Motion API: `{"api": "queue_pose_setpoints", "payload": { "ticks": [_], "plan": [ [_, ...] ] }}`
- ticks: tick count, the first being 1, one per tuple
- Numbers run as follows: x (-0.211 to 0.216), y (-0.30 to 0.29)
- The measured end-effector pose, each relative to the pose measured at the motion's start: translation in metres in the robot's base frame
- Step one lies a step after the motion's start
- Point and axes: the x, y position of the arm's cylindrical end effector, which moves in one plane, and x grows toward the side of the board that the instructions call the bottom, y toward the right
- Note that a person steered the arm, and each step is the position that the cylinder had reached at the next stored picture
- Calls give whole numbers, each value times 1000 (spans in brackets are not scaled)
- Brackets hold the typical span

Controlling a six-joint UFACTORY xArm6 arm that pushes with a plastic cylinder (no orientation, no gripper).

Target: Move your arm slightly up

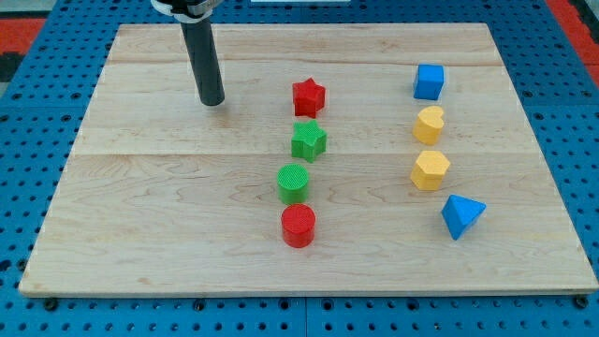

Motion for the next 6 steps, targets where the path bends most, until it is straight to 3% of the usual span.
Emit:
{"api": "queue_pose_setpoints", "payload": {
  "ticks": [6],
  "plan": [
    [-3,-4]
  ]
}}
